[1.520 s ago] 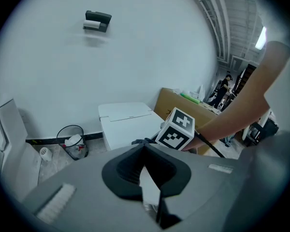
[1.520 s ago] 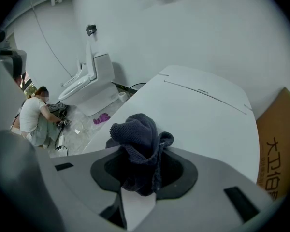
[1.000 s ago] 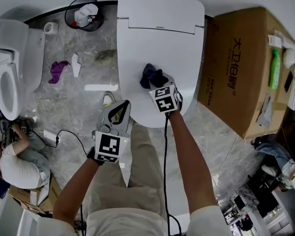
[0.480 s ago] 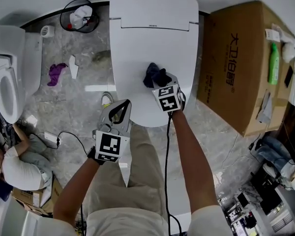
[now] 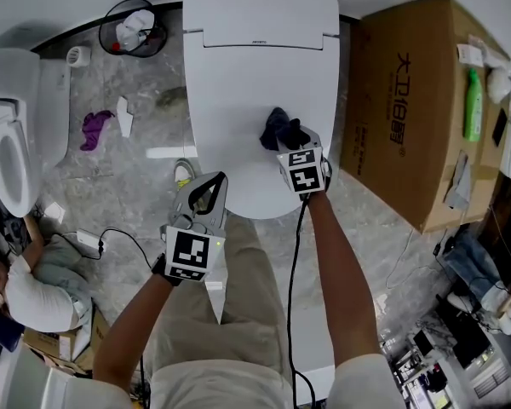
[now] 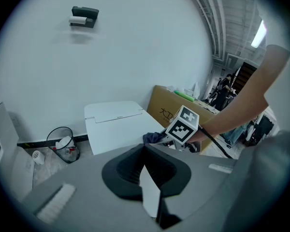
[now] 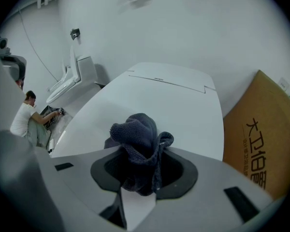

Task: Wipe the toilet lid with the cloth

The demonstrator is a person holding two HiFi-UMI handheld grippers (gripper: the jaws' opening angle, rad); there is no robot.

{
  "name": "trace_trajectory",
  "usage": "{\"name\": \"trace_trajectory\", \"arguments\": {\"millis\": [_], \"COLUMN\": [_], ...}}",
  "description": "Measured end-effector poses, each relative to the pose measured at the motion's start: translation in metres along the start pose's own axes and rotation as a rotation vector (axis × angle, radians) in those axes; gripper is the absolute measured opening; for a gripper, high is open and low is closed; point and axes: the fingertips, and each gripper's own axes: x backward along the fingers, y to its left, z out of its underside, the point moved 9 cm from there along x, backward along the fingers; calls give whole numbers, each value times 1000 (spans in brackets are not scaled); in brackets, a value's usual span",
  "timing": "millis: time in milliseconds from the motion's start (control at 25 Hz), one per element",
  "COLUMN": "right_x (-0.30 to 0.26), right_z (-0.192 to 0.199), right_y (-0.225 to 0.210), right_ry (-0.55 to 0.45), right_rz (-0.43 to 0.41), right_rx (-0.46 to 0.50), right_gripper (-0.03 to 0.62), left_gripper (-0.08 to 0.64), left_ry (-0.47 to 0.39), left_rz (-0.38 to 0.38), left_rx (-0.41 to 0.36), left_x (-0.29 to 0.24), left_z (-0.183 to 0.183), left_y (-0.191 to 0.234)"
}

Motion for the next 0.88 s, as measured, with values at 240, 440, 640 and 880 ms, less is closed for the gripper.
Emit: {"name": "trace_trajectory", "arguments": {"millis": [240,440,640,880], "right_x": [5,11,16,19], "right_z": [8,16,23,28], "right_y": [-16,-29,-41,-52], "right_ry": [13,31,52,64], "right_rz": [31,59,92,110], "right_rx": [-10,-19,-22,-24], "right_gripper": [135,135,135,135], "left_gripper": [0,0,0,0], "left_ry": [-2,-3,3,3], "left_rz": [-3,-7,-11,-11], "left_rx": [3,6,12,11], "left_x": [1,3,7,7], "left_z": [0,2,5,5], "left_y": [4,7,11,12]}}
